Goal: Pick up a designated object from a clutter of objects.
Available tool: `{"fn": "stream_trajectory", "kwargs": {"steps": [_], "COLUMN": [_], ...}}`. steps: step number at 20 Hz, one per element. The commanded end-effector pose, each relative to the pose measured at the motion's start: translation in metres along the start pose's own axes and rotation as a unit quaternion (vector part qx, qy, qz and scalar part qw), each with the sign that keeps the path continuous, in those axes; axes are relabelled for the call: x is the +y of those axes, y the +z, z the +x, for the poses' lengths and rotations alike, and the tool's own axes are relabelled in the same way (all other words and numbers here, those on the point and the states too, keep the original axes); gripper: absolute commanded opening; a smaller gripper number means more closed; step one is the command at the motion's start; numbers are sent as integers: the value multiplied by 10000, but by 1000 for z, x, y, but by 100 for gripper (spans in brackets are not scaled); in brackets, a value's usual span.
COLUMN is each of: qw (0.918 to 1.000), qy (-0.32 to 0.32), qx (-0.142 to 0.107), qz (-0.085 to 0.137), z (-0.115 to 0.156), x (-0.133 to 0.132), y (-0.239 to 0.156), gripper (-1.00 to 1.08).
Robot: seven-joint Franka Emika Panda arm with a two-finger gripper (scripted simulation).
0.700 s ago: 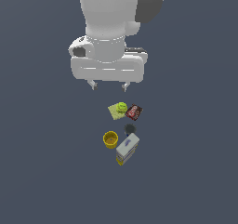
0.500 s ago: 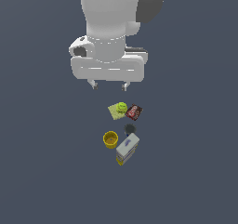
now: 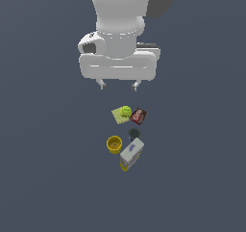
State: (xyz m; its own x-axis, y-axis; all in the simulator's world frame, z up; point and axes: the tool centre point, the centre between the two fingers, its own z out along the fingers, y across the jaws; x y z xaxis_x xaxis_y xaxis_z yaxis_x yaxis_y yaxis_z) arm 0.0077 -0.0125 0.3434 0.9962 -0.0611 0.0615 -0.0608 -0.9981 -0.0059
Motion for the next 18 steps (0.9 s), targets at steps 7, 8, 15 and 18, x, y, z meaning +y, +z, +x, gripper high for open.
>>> {"fn": "stream_trajectory", "kwargs": {"steps": [7, 8, 15, 18], "qw": [9998, 9997, 9972, 9943], "qy": [189, 239, 750, 1058], "qx": [-20, -24, -68, -94], "qz": [0, -1, -6, -12], "z": [7, 9, 29, 41], "x": [-2, -3, -9, -13], "y": [6, 7, 24, 36], "gripper": [100, 100, 100, 100]}}
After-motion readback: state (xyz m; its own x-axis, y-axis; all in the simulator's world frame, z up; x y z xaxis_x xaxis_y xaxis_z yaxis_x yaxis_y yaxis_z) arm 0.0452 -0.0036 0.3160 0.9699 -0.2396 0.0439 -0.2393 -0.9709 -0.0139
